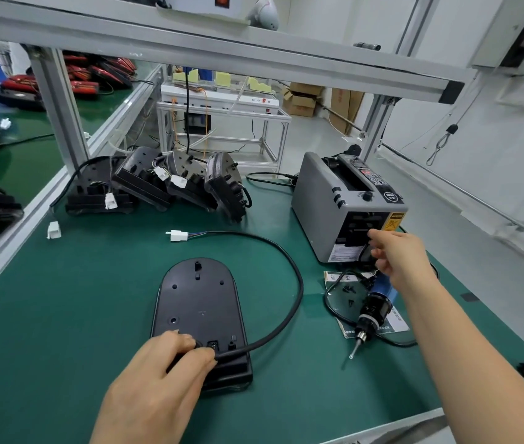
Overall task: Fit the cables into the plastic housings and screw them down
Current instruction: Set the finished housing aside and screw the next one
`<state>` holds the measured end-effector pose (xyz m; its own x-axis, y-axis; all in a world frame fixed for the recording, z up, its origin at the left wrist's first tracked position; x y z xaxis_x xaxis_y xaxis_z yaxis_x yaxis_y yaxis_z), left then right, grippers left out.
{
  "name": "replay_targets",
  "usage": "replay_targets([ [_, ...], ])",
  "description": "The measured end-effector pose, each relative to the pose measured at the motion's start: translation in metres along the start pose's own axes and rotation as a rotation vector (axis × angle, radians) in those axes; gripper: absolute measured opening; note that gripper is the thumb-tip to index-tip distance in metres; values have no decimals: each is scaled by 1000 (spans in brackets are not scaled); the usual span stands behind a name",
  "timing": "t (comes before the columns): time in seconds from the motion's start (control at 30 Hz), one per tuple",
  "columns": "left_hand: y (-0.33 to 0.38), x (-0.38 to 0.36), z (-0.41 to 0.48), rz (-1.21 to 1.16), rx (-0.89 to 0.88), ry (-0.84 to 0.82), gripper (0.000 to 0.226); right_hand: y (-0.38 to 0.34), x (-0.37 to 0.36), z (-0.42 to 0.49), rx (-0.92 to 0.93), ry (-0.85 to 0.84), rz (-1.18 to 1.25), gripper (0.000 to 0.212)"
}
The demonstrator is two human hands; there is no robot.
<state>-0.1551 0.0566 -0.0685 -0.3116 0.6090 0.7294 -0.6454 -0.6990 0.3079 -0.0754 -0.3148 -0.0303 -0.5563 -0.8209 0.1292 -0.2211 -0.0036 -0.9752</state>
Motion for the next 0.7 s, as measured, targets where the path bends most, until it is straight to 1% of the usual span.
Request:
replay_targets([
  [0.1, -1, 0, 0, -17, -6, 0, 15, -1, -4, 4, -14, 1, 94, 14],
  [0.2, -1, -1, 0, 0, -6, -4, 23, -1, -8, 7, -12, -2, 150, 14],
  [0.27, -1, 0, 1, -4, -12, -2, 19, -2, -9, 9, -16, 5, 174, 15],
  [0.33, 0, 0, 0, -9, -23, 0, 12, -3, -10, 11, -20, 15, 190, 14],
  [0.43, -1, 0, 0, -17, -16, 1, 18, -2, -10, 11, -18, 34, 198, 9],
  [0.53, 0, 2, 0, -28, -25, -1, 7, -3, -12, 12, -11, 66, 183, 11],
  [0.7, -2, 1, 0, -40, -29, -4, 7, -5, -15, 11, 8, 104, 188, 11],
])
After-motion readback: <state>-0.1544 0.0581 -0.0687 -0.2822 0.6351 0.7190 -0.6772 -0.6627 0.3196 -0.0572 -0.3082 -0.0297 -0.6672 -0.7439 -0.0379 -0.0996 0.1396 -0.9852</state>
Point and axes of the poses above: each hand's wrist, its own z-axis towards the middle knuckle, its own x-axis out of the back of the hand, y = z × x, the point moved 3 cm from there along z, towards the middle knuckle, and after that the axes turned 11 degrees about -y, right-handed, at the moved point
